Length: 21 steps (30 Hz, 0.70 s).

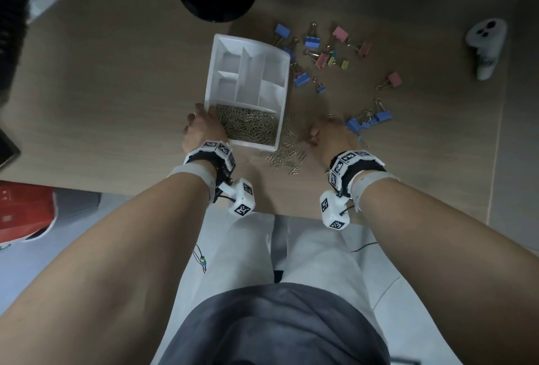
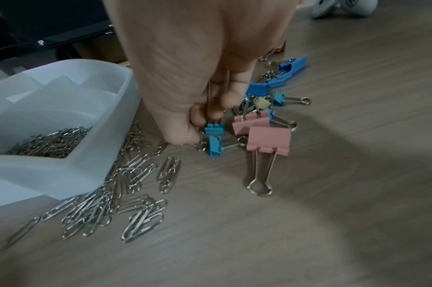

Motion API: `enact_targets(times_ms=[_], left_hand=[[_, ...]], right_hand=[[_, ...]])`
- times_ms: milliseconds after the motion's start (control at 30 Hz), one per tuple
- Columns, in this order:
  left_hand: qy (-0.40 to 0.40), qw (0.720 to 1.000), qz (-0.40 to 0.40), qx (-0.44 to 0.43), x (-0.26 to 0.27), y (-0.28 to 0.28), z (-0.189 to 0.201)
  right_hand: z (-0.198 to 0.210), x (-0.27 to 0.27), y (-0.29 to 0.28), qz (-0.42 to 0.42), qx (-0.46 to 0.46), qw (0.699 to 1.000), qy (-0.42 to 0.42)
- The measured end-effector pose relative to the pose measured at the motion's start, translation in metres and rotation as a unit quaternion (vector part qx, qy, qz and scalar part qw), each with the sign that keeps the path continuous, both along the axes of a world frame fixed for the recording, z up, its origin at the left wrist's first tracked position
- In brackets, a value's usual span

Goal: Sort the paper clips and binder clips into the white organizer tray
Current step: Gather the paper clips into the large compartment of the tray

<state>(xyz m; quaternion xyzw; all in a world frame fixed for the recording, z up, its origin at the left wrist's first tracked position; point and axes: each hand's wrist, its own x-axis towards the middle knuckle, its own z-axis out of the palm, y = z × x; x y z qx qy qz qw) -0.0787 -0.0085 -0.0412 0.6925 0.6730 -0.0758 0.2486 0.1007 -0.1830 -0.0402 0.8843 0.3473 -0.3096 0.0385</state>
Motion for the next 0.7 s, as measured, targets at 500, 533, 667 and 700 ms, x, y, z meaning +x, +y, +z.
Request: enact_targets(times_ms=[500, 533, 667, 700], left_hand=[[0.003, 1.0, 0.005, 0.022, 0.003, -0.006, 0.003], [0.003, 1.0, 0.002, 0.022, 0.003, -0.006, 0.004], [0.003, 1.0, -0.006, 0.027, 0.0, -0.005, 0.002], [0.004, 1.0, -0.007, 0.027, 0.0, -0.004, 0.002]], right_hand=[[0.0, 0.006, 0.012, 0.062, -0.073, 0.993, -0.064], [0.0, 0.007, 0.014, 0.064, -0.074, 0.993, -0.062], [0.007, 0.014, 0.026, 0.066, -0.071, 0.994, -0.048], [0.01, 0.016, 0.027, 0.069, -0.067, 0.994, -0.043]])
